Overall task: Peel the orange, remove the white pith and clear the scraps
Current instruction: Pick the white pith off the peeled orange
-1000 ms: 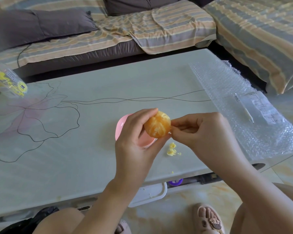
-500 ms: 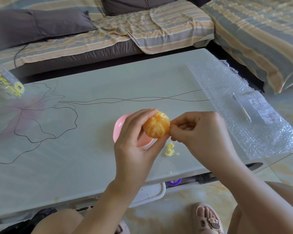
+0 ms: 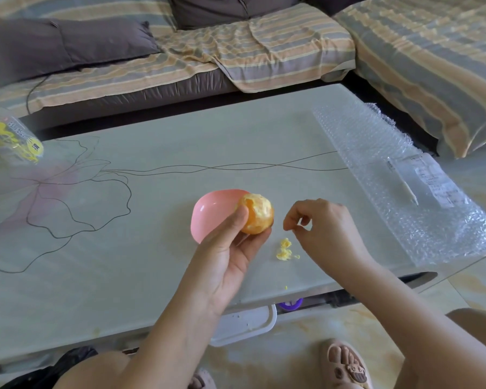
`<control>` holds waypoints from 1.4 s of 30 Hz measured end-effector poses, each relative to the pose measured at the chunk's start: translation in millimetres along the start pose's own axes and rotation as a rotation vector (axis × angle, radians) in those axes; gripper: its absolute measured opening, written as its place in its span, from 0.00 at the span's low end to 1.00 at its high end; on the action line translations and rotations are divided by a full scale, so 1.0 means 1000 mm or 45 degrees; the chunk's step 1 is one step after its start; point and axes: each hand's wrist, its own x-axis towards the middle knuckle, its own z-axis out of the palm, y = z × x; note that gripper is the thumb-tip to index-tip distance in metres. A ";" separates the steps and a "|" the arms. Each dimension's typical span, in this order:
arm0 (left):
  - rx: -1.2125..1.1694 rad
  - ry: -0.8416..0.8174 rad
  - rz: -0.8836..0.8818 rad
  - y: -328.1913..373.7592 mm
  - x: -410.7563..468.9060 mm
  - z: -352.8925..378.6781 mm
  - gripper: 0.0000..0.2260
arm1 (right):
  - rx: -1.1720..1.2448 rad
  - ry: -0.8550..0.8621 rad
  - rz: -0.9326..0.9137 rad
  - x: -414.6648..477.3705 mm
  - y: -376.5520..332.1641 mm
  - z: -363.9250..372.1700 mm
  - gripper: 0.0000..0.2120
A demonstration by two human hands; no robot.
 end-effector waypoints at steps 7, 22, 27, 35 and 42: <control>-0.091 0.111 -0.115 0.004 -0.005 0.003 0.23 | -0.084 -0.072 -0.007 0.003 0.020 0.017 0.11; -0.007 -0.025 -0.210 0.010 -0.006 0.000 0.22 | -0.070 0.107 -0.164 0.002 0.013 0.002 0.07; 0.033 -0.075 -0.170 0.011 -0.004 -0.004 0.26 | -0.024 0.190 -0.224 -0.002 0.010 -0.012 0.08; 0.531 -0.107 0.140 0.000 -0.002 -0.005 0.18 | 0.247 0.251 -0.379 -0.006 -0.001 -0.020 0.09; 1.032 -0.027 0.544 -0.006 -0.003 -0.001 0.14 | 0.308 0.369 -0.543 -0.015 -0.011 -0.014 0.06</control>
